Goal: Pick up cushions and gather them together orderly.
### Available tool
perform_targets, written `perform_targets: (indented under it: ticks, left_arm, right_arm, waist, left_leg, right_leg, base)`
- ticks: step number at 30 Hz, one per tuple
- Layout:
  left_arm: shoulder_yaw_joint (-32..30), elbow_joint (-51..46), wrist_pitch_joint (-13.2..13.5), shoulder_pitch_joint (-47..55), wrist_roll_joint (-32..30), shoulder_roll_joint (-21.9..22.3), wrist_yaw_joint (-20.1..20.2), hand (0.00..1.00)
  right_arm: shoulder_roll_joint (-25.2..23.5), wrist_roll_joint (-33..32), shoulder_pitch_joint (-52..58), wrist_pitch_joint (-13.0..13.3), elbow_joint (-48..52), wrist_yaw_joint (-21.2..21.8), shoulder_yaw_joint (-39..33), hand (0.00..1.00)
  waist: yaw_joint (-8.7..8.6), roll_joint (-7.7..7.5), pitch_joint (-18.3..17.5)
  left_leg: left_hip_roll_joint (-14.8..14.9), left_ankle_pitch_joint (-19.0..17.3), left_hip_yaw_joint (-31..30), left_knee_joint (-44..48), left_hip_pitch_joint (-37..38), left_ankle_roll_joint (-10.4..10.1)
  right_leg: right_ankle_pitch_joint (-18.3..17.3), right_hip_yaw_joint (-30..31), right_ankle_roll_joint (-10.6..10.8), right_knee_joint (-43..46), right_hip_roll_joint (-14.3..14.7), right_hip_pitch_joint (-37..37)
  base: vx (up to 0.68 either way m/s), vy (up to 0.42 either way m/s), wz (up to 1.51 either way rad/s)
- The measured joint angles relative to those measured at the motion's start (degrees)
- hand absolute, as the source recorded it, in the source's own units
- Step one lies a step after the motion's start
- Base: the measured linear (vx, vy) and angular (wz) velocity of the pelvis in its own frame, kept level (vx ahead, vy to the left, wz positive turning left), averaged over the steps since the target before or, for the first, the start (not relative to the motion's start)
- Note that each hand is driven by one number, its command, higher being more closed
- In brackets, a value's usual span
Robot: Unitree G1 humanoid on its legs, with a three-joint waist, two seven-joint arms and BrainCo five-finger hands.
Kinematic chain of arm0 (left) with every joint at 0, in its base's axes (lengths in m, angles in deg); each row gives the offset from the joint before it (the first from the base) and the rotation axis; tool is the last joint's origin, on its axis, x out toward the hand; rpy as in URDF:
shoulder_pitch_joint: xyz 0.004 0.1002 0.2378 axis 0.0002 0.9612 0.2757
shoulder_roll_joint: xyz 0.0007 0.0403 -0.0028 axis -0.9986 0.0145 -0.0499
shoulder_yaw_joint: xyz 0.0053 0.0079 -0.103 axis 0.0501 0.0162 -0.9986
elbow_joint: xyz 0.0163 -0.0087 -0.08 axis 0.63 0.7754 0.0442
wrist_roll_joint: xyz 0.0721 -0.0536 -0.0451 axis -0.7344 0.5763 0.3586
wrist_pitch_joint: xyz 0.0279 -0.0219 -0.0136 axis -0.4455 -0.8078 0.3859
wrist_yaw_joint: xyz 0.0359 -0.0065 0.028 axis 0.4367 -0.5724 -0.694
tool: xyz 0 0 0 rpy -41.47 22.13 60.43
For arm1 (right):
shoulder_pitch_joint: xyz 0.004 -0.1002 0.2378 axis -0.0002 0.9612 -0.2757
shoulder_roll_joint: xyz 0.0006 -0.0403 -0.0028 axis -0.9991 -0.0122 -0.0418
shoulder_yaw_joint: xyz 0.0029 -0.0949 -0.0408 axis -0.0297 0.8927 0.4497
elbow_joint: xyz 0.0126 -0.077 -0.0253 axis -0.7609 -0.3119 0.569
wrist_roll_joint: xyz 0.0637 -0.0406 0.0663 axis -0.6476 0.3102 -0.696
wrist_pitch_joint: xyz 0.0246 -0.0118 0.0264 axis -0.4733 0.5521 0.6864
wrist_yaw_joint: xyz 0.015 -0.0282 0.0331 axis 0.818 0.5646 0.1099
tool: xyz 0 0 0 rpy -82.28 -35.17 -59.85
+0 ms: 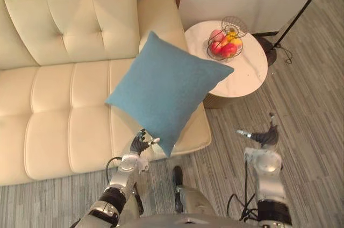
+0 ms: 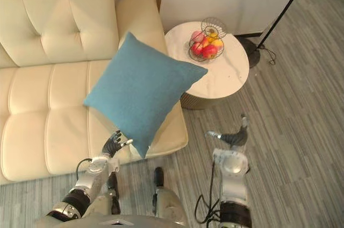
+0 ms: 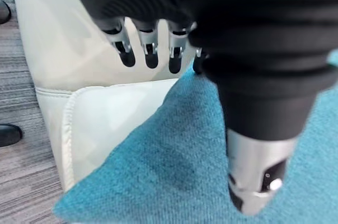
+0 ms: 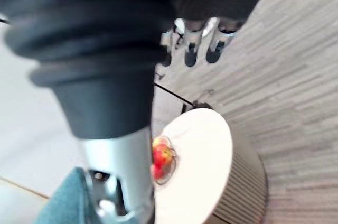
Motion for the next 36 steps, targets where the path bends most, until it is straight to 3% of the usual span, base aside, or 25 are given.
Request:
perform_targets:
  ticks: [7,15,21,27,35,36]
  left_arm:
    - [3.25,0.03,0.19,-2.99,0.15,1.29,-0.87,0.00]
    - [4.25,0.82,0.27,-7.44,0.44,2.08,-0.98,0.00]
    - [4.25,1.26,0.36,-11.35,1.49,2.15,-1.06,0.00]
    - [4.31,1.32,0.36,-14.28,2.39,2.24,-1.07,0.00]
    - [4.34,1.22,0.43,-19.46,3.58,2.23,-1.80,0.00]
    - [4.43,1.18,0.42,-19.75,3.59,2.24,-1.84,0.00]
  right_arm:
    - [6.35,0.03,-10.57,-0.50,0.96,-1.99,1.29,0.00]
    - [15.25,-0.01,-27.56,-1.26,-8.70,-2.36,11.78,0.00]
    - [19.10,-0.14,-39.40,-1.86,-16.80,-0.97,19.60,0.00]
    - [19.70,-0.21,-45.73,-2.93,-23.13,0.89,24.11,0.00]
    - [24.94,0.02,-56.02,-2.82,-28.69,2.80,32.81,0.00]
    - [25.21,0.03,-56.48,-2.90,-29.27,3.09,33.48,1.00]
  waist:
    - [0.96,0.23,3.29]
    - [1.07,0.20,4.29]
    - [1.19,0.28,7.33]
    - [1.04,0.34,8.18]
    - [1.10,0.56,9.92]
    - [1.11,0.56,9.95]
  left_leg:
    - [-0.08,0.32,-2.45,1.51,-3.48,0.30]
    - [-0.52,1.82,-4.14,2.13,-7.43,0.89]
    - [-0.72,4.34,-5.43,0.02,-9.42,1.00]
    - [-0.67,6.48,-6.80,-2.34,-10.43,0.88]
    - [-0.72,9.25,-7.29,-5.15,-12.67,0.72]
    - [-0.70,9.38,-7.40,-5.16,-12.98,0.70]
  right_leg:
    - [-0.04,-1.80,-0.02,1.68,-0.31,-2.49]
    - [0.04,-2.92,-0.18,3.25,-0.69,-6.05]
    - [0.33,-3.76,-0.64,4.19,-0.66,-8.73]
    - [0.45,-5.13,-0.84,4.54,-0.48,-10.35]
    - [0.44,-5.43,-0.91,6.62,-0.50,-14.60]
    - [0.40,-5.53,-0.98,6.87,-0.50,-14.95]
  base:
    - [-0.06,-0.011,0.16]
    - [-0.04,-0.002,0.09]
    - [-0.05,-0.010,0.11]
    - [-0.02,-0.017,0.10]
    - [-0.04,-0.015,0.02]
    - [-0.03,-0.019,0.06]
